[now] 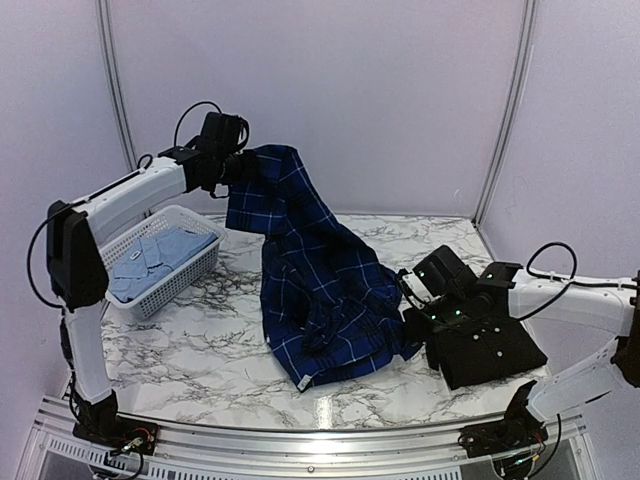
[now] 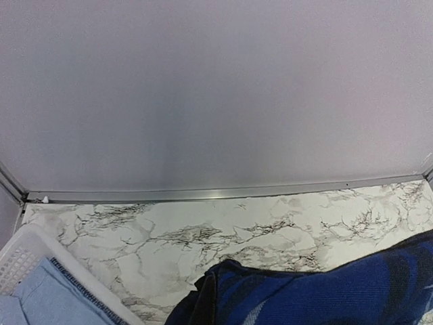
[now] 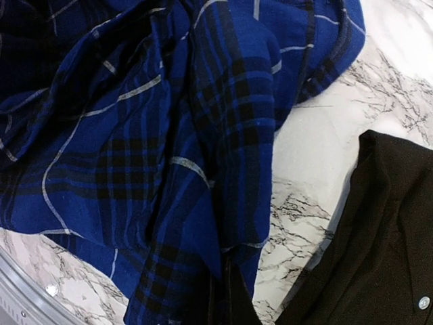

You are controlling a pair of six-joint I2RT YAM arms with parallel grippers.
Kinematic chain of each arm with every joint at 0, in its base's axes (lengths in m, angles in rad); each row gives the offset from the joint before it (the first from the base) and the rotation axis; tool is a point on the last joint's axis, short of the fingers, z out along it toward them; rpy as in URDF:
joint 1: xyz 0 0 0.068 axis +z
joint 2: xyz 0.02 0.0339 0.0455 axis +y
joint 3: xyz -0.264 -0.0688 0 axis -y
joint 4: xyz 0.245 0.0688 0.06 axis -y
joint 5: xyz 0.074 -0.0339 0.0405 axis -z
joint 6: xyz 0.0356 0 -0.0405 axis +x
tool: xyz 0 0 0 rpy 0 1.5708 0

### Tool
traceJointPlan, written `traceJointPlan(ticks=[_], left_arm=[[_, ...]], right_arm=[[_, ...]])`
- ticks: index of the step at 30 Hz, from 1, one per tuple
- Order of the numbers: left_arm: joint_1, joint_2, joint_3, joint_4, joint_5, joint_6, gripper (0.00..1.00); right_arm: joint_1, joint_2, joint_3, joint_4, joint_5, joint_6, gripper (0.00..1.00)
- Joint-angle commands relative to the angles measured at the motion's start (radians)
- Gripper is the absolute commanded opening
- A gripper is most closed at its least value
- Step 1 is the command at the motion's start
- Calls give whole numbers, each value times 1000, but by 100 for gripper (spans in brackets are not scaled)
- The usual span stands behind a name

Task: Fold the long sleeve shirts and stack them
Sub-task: Flatten out the crumpled shirt at the center of the board.

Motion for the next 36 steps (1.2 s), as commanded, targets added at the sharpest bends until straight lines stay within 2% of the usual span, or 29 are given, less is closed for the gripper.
traceJointPlan(ticks=[1,2,3,4,6,7,9,11,15,21,25,31,36], left_arm=[[17,171,138,-5,78,4,0],[23,193,160,-8,93,-8,2],[28,228,181,-11,105,-18,10],[31,251,200,-16,118,-23,23],[32,278,241,-29,146,-31,52],[31,274,255,-39,193,-53,76],[28,246,236,-39,233,-65,86],[21,205,194,-38,257,-71,93],[-1,86,52,-38,285,-70,97],[-100,-120,-233,-40,308,-73,97],[-163,-214,-391,-40,352,-141,97],[-251,-245,-523,-10,418,-258,96],[-297,-216,-558,14,420,-329,97]], right_arm=[[13,-2,29,-5,-39,46,9],[12,-1,28,7,-39,50,16],[13,2,31,17,-64,53,26],[12,7,36,23,-65,55,37],[10,21,55,28,-28,58,54],[-3,37,85,26,22,59,64],[-34,43,98,44,41,61,66],[-86,43,98,86,38,65,66],[-173,42,82,195,26,79,67],[-263,91,54,333,-3,100,66],[-295,149,50,408,-27,111,64],[-345,244,46,513,-81,154,57],[-347,306,33,566,-132,176,55]])
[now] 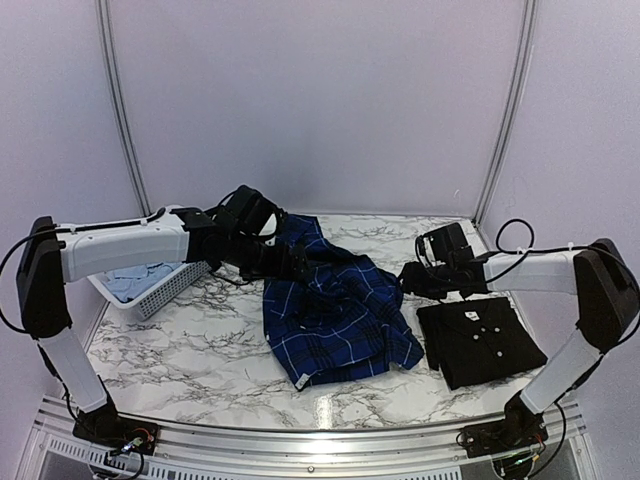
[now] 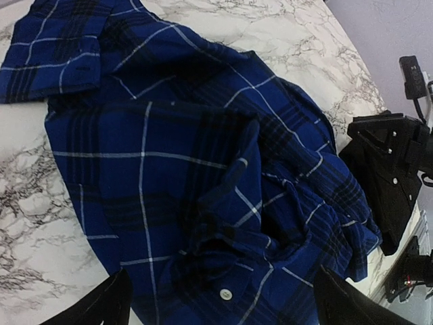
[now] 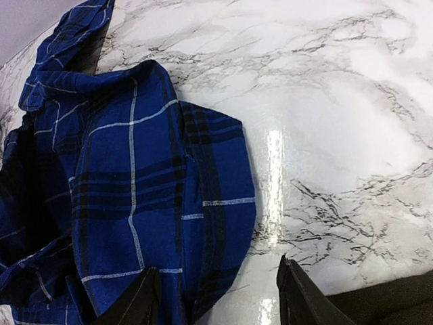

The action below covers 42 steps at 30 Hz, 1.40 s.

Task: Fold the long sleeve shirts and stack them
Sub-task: Flatten out the crumpled shirt at the center of the board.

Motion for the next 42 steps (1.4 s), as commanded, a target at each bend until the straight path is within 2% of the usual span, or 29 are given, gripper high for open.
traceJointPlan(ticks=[1,7,12,15,16,17,18,20,23,24,29,33,42], left_arm=[[-30,21,-16,49,17,-89,97],[-40,92,10,110,31,-122,96],[-40,162,52,122,17,-137,85],[-40,191,65,126,-1,-143,70],[-40,195,67,126,-3,-145,57],[-40,198,68,126,-9,-148,50],[-40,194,63,126,-15,-148,38],[-40,173,48,126,-34,-144,21],[-35,104,8,111,-69,-129,6],[-31,78,-8,100,-84,-121,3],[9,-82,-132,21,-151,-99,0],[46,-225,-263,-46,-181,-93,0],[83,-485,-515,-199,-259,-155,0]], right_arm=[[-8,39,-22,106,-75,41,55],[-2,81,-51,179,-108,78,57],[-2,122,-46,219,-107,97,53],[-2,152,-36,239,-100,108,46],[-2,164,-31,242,-97,111,42],[-3,174,-22,244,-96,114,39],[-6,185,-12,243,-96,113,34],[-12,199,17,232,-89,107,20],[-13,209,90,184,-53,71,1],[-14,214,118,161,-35,57,0],[-36,262,286,35,62,-42,0],[-80,360,479,-65,123,-148,0],[-127,733,1097,-273,230,-345,0]])
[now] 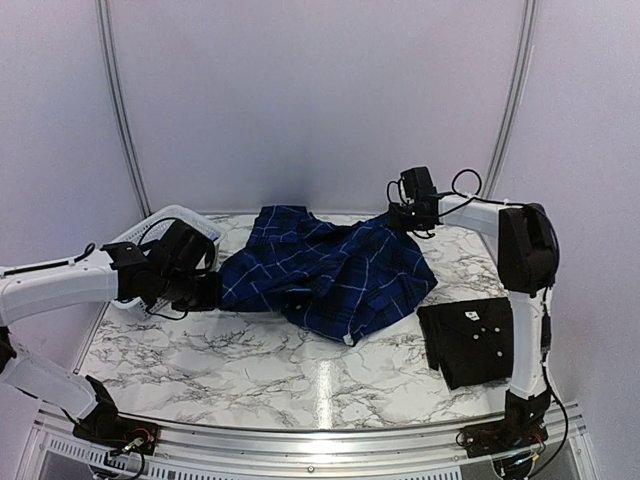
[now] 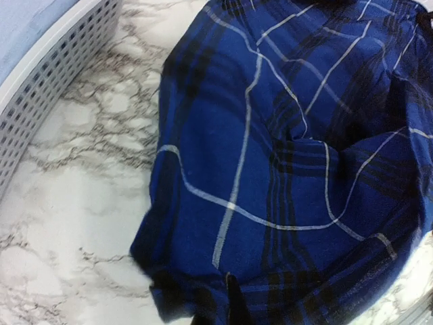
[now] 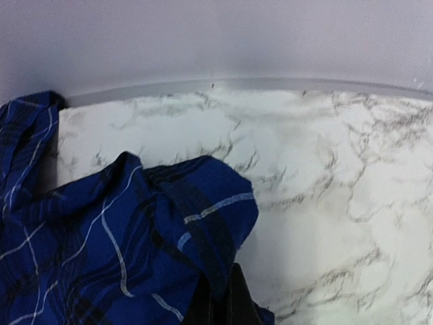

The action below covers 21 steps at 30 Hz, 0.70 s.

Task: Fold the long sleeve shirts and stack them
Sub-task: Flatten out the crumpled shirt at the center of the board.

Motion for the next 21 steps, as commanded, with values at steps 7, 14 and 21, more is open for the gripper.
traceJointPlan(ticks=[7,14,21], left_arm=[[55,-171,-189,-215,-132,-116,2],[57,-212,-197,-215,-109,-77,60],[3,-304,-64,-136,-29,58,84]], right_arm=[[-21,321,537,-177,72,-181,2],[-16,252,494,-182,7,-213,45],[38,65,277,-179,6,-232,66]])
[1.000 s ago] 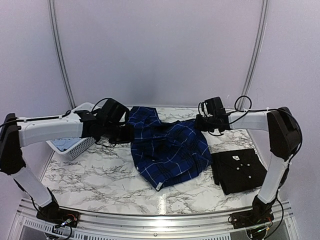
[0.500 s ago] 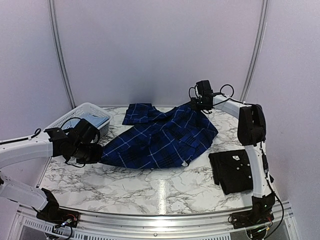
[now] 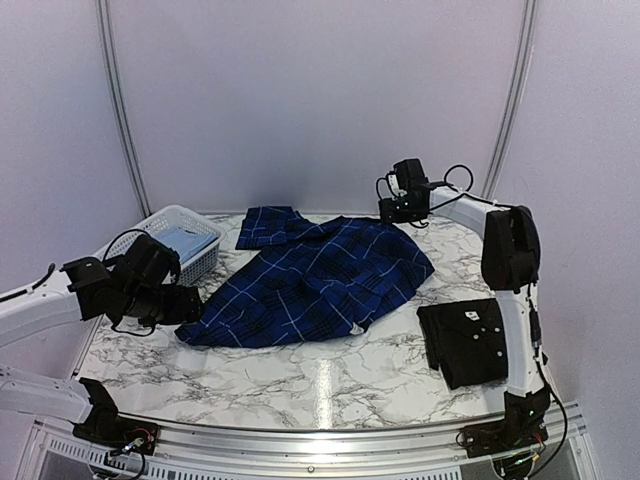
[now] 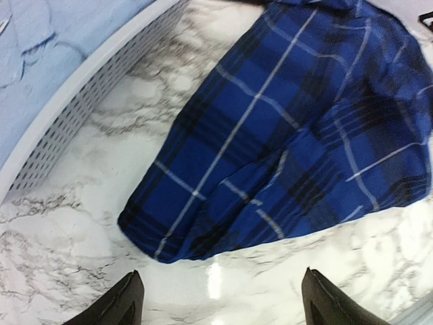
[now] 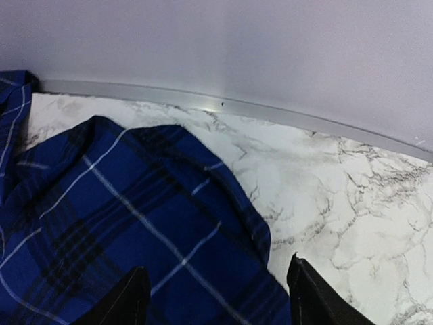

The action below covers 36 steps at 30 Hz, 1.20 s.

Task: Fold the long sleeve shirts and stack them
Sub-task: Flatten out the crumpled shirt at the center of the board.

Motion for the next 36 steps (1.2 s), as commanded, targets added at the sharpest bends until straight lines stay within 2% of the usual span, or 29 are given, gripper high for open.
traceJointPlan(ticks=[1,6,13,18,24,27,29,33,36], left_arm=[[-32,-18,117,68,60,109,84],[-55,162,247,159,95,170,84],[-64,522,523,285,140,242,84],[-63,818,757,290,244,266,86],[-66,1043,939,261,333,248,84],[-77,1101,995,248,373,243,74],[-86,1114,1016,232,389,243,58],[-100,1081,1001,201,406,239,18],[-111,1006,928,196,426,234,0]], right_arm=[[52,-184,-144,14,-17,-13,66],[120,-329,-363,55,-42,11,66],[173,-515,-643,107,-68,89,65],[173,-647,-835,150,-74,126,65],[173,-756,-954,170,-85,155,65],[173,-776,-981,180,-95,163,65],[173,-775,-989,183,-101,165,65],[172,-767,-998,193,-111,167,65],[173,-763,-1000,203,-117,159,65]])
